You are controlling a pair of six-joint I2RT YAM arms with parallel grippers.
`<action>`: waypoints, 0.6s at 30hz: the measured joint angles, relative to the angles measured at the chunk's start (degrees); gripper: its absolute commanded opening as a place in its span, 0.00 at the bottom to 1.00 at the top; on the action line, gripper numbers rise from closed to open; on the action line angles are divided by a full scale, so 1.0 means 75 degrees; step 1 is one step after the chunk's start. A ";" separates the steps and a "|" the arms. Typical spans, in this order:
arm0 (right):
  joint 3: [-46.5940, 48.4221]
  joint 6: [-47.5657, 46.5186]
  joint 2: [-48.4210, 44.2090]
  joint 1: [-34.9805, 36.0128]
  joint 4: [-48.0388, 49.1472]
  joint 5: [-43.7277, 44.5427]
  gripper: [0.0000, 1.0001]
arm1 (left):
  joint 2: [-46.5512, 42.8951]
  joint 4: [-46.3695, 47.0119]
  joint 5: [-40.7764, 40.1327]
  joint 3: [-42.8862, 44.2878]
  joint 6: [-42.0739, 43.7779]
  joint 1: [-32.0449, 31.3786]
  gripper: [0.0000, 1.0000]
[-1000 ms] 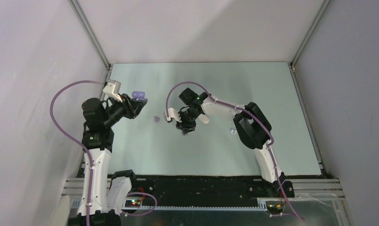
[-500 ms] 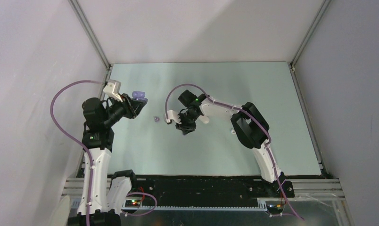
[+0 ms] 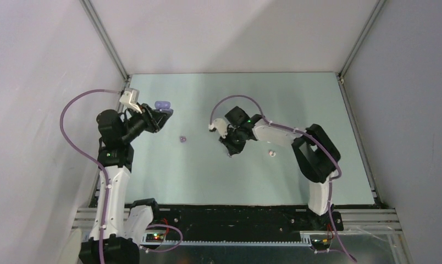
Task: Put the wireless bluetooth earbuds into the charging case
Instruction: Adjust the earbud at the center of the board.
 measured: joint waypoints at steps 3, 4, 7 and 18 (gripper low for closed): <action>-0.0595 0.1422 -0.0632 -0.0248 0.0268 0.0469 0.06 | 0.0224 0.0274 0.0082 -0.0020 -0.0221 0.0003 0.00; -0.0807 0.1897 -0.0828 -0.0323 0.0358 0.0653 0.06 | 0.0283 0.0350 0.0102 -0.0023 -0.0289 0.0003 0.00; -0.1276 0.3264 -0.1151 -0.0490 0.0475 0.1320 0.14 | 0.0358 0.0425 0.0114 -0.0023 -0.0391 0.0003 0.00; -0.1655 0.5135 -0.1201 -0.0099 0.0490 0.2282 0.37 | 0.0533 0.0341 0.0178 -0.0023 -0.0376 0.0003 0.00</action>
